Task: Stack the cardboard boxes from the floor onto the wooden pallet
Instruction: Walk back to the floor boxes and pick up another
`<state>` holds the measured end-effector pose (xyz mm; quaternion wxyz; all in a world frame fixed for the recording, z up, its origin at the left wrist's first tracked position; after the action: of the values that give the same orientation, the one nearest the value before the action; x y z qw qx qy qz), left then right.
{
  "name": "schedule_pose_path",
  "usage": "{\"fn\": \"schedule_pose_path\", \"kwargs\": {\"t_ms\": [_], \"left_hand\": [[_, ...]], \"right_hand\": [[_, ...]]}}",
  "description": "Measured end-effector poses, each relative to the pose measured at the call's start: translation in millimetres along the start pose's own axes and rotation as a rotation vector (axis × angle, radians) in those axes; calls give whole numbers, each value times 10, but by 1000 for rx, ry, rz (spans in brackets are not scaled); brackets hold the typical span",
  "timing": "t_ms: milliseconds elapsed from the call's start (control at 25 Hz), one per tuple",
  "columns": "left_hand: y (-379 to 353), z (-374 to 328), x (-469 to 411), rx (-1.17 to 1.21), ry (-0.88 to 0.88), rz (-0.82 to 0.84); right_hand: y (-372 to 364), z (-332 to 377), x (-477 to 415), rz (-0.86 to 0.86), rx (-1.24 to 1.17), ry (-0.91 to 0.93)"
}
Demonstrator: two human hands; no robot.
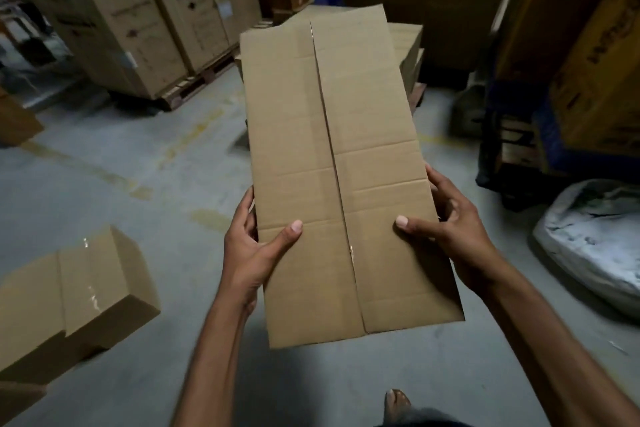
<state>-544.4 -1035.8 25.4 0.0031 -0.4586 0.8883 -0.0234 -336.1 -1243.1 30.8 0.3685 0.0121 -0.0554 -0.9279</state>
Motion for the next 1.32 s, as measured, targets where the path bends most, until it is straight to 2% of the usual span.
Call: {"fn": "schedule_pose_path", "kwargs": {"t_ms": [280,440,640,840,1000,1160,1320], "left_hand": [[-1313,-119,-974,31,26,84],[-1809,-130,-1689,16,54,109],[-2344,-84,-2852,-24,128,229],[-3014,-92,-3932,-103,205,364],[-3717,-94,-4670,-158,304,490],[-4552,-8,-5424,-322,410,555],[-5433,75,-6142,-420,435,573]], "right_hand": [[1099,128,-932,-124,7,-8],[1459,129,-1579,-190,-8,-44],[1823,9,-2549,-256,-33,-135],[2182,-113,-3381,-344,33,-303],[2538,-107,-4024,-359,0,-520],[3165,-254,-4798,-364,45,-721],[3877,-475,-5621,-363,42,-805]]}}
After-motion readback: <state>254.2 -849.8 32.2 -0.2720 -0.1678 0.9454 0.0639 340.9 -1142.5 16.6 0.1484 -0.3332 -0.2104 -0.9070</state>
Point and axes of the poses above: each hand's wrist, its own x-axis away from the middle knuckle, its own y-axis out of the back of the hand, z = x × y, the point moved 2 cm from there along -x, towards the middle knuckle, and after that the axes turned 6 degrees about x, right-handed, at the moved point
